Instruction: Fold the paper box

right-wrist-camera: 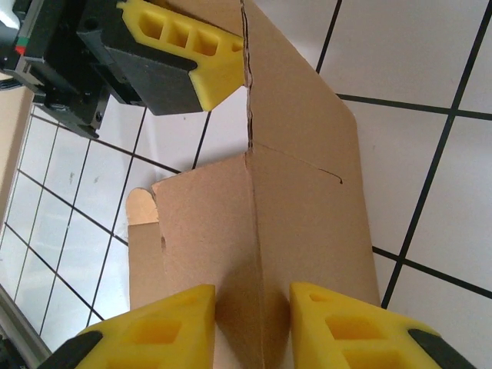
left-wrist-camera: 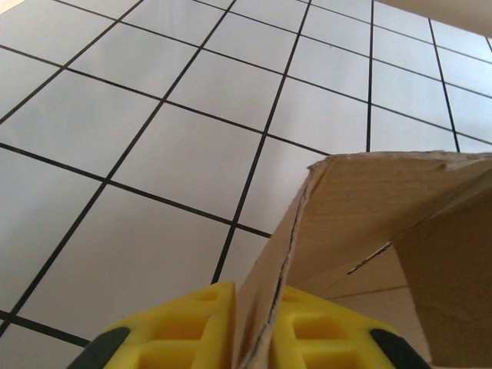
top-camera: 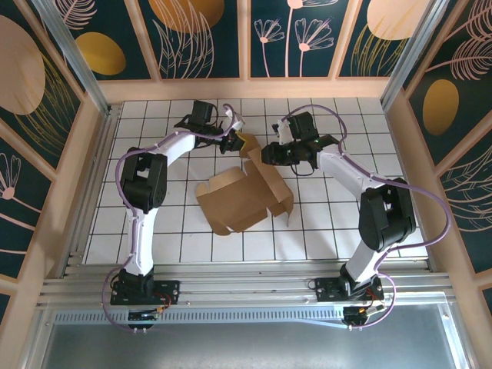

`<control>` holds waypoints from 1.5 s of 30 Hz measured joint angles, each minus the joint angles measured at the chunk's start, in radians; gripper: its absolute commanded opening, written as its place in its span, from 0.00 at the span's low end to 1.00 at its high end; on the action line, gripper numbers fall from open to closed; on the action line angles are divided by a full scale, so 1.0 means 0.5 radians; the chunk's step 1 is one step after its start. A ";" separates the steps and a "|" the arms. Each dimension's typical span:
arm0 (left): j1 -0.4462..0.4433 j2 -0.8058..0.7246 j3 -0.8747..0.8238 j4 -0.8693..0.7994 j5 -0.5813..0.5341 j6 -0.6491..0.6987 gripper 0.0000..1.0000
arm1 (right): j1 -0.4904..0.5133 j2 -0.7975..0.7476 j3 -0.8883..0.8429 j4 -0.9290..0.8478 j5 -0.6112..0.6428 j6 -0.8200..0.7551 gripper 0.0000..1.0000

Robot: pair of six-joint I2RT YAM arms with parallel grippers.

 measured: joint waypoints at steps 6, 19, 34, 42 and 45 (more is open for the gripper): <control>-0.038 -0.041 -0.002 -0.005 -0.065 -0.321 0.07 | 0.000 -0.001 -0.026 0.066 -0.002 0.024 0.30; -0.106 -0.203 -0.143 0.043 -0.230 -1.130 0.07 | 0.008 -0.030 -0.080 0.174 -0.002 0.070 0.30; -0.130 -0.384 -0.540 0.378 -0.281 -1.728 0.15 | 0.024 -0.031 -0.129 0.186 0.015 0.108 0.30; -0.132 -0.484 -0.806 0.684 -0.288 -1.998 0.11 | 0.027 -0.030 -0.144 0.192 0.064 0.123 0.30; -0.140 -0.500 -0.912 0.908 -0.288 -2.197 0.11 | 0.034 -0.030 -0.148 0.204 0.082 0.140 0.30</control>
